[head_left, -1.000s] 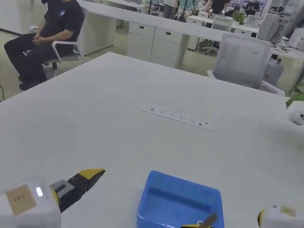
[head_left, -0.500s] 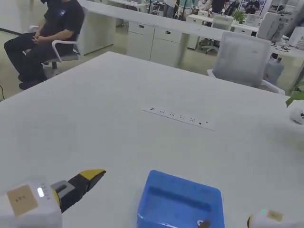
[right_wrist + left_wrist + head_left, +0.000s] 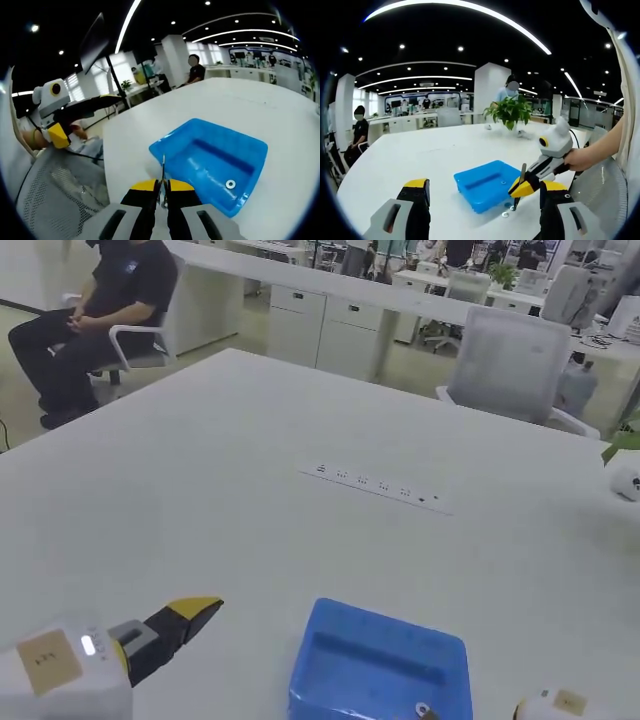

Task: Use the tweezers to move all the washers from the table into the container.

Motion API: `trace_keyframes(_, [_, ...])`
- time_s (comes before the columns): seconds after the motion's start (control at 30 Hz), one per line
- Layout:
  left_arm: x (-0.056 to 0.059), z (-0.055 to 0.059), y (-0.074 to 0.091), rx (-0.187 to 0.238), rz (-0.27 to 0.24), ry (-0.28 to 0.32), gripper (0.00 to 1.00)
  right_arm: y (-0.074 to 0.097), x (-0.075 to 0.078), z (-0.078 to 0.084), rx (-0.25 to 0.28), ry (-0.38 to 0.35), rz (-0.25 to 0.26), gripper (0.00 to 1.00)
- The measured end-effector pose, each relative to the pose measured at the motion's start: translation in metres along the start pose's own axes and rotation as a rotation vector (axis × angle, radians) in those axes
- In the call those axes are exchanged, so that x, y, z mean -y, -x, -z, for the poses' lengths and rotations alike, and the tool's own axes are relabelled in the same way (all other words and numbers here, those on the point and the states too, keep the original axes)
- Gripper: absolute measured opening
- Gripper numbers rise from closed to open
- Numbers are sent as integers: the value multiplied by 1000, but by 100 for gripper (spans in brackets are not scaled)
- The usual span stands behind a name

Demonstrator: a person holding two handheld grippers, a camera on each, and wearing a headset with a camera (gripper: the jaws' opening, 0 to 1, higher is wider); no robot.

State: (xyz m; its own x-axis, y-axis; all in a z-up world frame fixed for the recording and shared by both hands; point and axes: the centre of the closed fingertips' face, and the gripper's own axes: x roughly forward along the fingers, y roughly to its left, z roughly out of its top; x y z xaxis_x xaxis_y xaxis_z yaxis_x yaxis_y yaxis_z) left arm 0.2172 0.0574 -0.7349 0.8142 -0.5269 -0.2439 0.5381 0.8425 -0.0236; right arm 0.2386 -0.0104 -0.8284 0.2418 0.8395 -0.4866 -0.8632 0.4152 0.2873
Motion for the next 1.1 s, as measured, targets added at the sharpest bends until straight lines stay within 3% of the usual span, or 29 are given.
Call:
trace_keyframes(0.43, [0,0,0,-1,1,-1,92,-1,-9,3,-23,76,-2,4])
trace_keyframes(0.87, [1,0,0,-5,5,-6,92,-6,-24,9,-90,340,-2,3])
trace_keyframes(1.0, [1,1,0,-6,6,-8,92,-6,-22,8,-79,332,10,3])
trace_keyframes(1.1, [1,1,0,-6,6,-5,92,-4,-14,6,-53,220,34,3])
